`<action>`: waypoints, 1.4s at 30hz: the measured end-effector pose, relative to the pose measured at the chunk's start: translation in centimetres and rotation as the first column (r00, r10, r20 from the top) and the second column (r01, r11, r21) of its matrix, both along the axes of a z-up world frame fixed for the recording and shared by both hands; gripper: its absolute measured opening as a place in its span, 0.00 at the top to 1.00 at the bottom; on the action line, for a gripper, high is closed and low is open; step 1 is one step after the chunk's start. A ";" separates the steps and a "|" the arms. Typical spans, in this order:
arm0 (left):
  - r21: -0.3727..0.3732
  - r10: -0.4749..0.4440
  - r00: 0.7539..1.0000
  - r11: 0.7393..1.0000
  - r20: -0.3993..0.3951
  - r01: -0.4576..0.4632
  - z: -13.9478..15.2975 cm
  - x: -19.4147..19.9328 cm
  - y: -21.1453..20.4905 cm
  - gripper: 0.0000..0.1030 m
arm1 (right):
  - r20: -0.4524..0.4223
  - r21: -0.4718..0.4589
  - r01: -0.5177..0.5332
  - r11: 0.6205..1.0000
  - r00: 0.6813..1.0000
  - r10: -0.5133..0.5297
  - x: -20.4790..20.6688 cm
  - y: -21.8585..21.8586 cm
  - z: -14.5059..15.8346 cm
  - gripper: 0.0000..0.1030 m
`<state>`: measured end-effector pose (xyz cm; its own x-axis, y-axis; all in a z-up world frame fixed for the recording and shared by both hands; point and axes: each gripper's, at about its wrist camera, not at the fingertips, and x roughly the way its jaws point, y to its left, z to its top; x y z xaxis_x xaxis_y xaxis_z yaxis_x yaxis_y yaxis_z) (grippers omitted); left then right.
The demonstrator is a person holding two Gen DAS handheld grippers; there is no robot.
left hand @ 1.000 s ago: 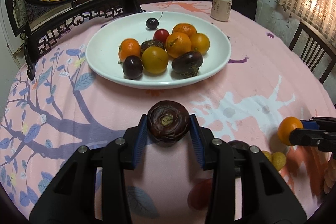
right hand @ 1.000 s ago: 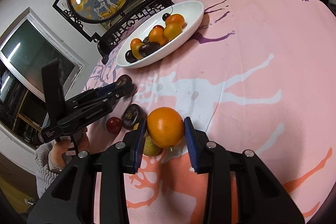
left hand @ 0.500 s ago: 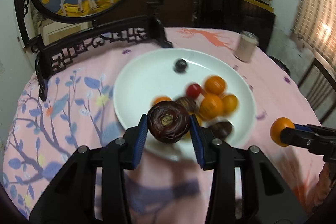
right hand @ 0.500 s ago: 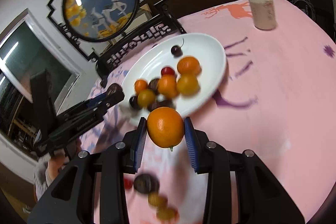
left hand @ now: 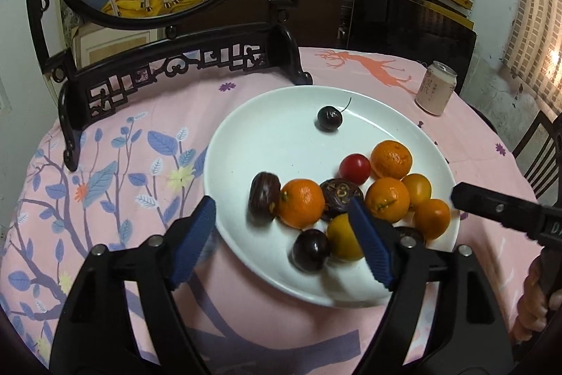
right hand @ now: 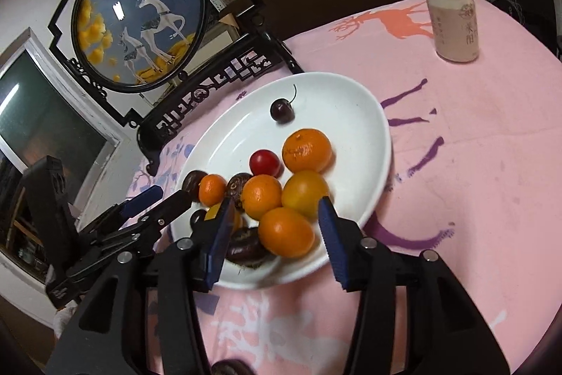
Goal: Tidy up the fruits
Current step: 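Place orange on plate with right tool while left places dark brown fruit, then place yellow citrus on plate with right tool while left places red tomato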
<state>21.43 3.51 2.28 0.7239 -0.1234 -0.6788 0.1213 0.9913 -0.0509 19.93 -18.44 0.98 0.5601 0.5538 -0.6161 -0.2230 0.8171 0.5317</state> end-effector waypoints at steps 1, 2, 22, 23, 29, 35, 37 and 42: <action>0.003 -0.001 1.000 1.000 0.003 0.001 0.0 -0.2 0.0 0.21 | 0.003 0.009 0.003 1.000 1.000 -0.004 -0.3 -0.2 0.2 0.52; 0.005 -0.001 1.000 1.000 0.006 0.001 0.1 -0.7 0.0 0.21 | 0.007 0.012 0.005 1.000 1.000 -0.006 -0.6 -0.3 0.4 0.52; 0.176 -0.019 1.000 0.984 0.017 0.016 -2.2 -9.9 -1.6 0.02 | 0.032 -0.043 -0.065 0.997 0.997 0.067 -12.2 -2.0 -0.9 0.37; 0.175 -0.007 1.000 0.984 0.013 0.005 -2.3 -10.2 -1.3 0.02 | 0.034 -0.053 -0.080 0.995 0.996 0.082 -12.7 -1.7 -1.0 0.37; 0.110 0.024 1.000 0.994 0.015 -0.025 -1.8 -11.9 0.4 0.02 | 0.032 -0.099 -0.125 0.987 0.991 0.129 -15.9 -0.8 -2.3 0.37; 0.079 -0.007 1.000 0.997 0.000 0.007 -2.0 -14.4 0.6 0.02 | 0.051 -0.144 -0.130 0.981 0.989 0.138 -16.8 -0.2 -2.4 0.37; 0.094 -0.034 0.999 0.995 0.004 0.033 -2.1 -15.3 0.1 0.02 | 0.047 -0.157 -0.139 0.978 0.988 0.148 -16.8 0.1 -2.5 0.37; 0.164 -0.150 0.989 0.975 -0.009 0.150 -3.1 -17.1 -2.3 0.02 | 0.057 -0.206 -0.161 0.965 0.983 0.176 -17.2 1.0 -2.6 0.37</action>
<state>4.37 1.25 -0.78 0.7082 -0.1186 -0.6960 0.2691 0.9567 0.1109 2.77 -17.41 -1.65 0.5177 0.5140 -0.6840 -0.3989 0.8522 0.3386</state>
